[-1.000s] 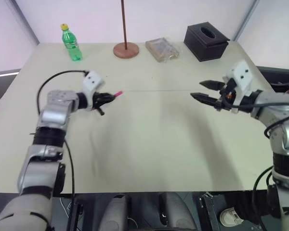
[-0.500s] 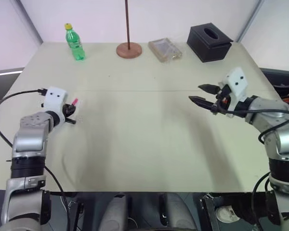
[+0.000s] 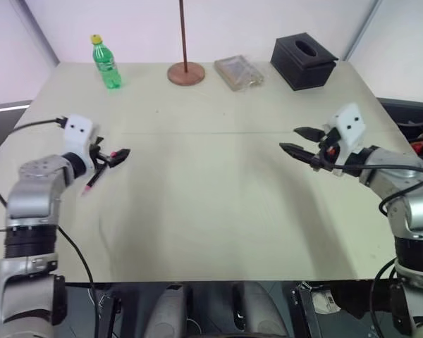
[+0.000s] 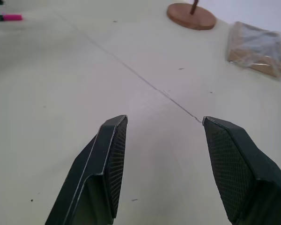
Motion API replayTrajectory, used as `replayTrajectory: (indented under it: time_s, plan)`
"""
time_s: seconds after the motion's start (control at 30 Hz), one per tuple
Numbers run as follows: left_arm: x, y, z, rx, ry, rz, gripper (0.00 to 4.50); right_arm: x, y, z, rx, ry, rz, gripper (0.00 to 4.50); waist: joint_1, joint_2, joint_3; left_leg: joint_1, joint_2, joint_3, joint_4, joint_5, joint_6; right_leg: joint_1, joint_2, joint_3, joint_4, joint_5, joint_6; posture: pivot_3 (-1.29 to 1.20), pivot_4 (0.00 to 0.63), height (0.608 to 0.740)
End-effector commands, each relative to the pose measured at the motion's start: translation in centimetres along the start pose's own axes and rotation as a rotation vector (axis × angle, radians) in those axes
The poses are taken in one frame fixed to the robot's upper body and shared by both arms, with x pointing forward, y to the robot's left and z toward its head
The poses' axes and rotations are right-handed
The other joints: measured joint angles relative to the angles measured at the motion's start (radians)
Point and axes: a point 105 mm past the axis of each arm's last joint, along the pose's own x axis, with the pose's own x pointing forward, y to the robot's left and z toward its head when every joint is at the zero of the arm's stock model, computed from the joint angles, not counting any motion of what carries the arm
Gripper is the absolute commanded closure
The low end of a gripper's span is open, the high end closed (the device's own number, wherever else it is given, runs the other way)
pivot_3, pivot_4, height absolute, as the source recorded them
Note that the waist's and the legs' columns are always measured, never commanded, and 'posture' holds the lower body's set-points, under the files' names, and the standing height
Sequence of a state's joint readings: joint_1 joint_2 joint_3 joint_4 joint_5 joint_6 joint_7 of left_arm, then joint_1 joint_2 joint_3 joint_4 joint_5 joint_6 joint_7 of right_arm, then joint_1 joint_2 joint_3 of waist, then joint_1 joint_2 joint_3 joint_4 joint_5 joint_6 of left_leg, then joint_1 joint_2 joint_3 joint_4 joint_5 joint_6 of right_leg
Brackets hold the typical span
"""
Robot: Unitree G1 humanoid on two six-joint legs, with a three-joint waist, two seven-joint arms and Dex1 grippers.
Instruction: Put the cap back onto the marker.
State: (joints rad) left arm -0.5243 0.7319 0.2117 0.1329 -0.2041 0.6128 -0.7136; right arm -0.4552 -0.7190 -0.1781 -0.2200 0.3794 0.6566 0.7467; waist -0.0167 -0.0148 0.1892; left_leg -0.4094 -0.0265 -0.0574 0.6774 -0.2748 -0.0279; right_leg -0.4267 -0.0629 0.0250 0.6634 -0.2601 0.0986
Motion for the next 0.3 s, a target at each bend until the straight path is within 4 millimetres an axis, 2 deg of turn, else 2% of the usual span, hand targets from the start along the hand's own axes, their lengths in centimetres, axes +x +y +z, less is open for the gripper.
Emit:
replayTrajectory:
  time_s: [0.03, 0.17, 0.3]
  plan:
    - [-2.3, 0.5, 2.6, 0.050, -0.086, -0.071, 0.16, -1.0, -0.8, 1.0, 0.041, -0.069, -0.039, 1.86, 0.000, 0.000, 0.000, 0.000, 0.000, 0.000, 0.000, 0.000, 0.000, 0.000, 0.000, 0.000, 0.000, 0.000, 0.000, 0.00, 0.150, 0.740]
    - [-3.6, -0.4, 1.9, 0.064, -0.106, -0.131, 0.16, -1.6, -0.7, 1.0, 0.103, -0.103, -0.064, 1.86, 0.002, 0.001, 0.000, 0.000, 0.000, 0.001, 0.000, 0.000, 0.000, 0.000, -0.001, 0.000, 0.000, 0.000, 0.000, 0.00, 0.150, 0.740]
    - [-4.6, -0.9, 1.6, 0.024, -0.154, -0.125, 0.16, -2.0, 0.1, 0.1, 0.148, -0.093, -0.086, 1.86, 0.005, 0.001, 0.000, 0.000, 0.000, 0.000, 0.000, 0.000, 0.000, 0.000, -0.002, 0.000, -0.001, 0.000, 0.000, 0.00, 0.150, 0.740]
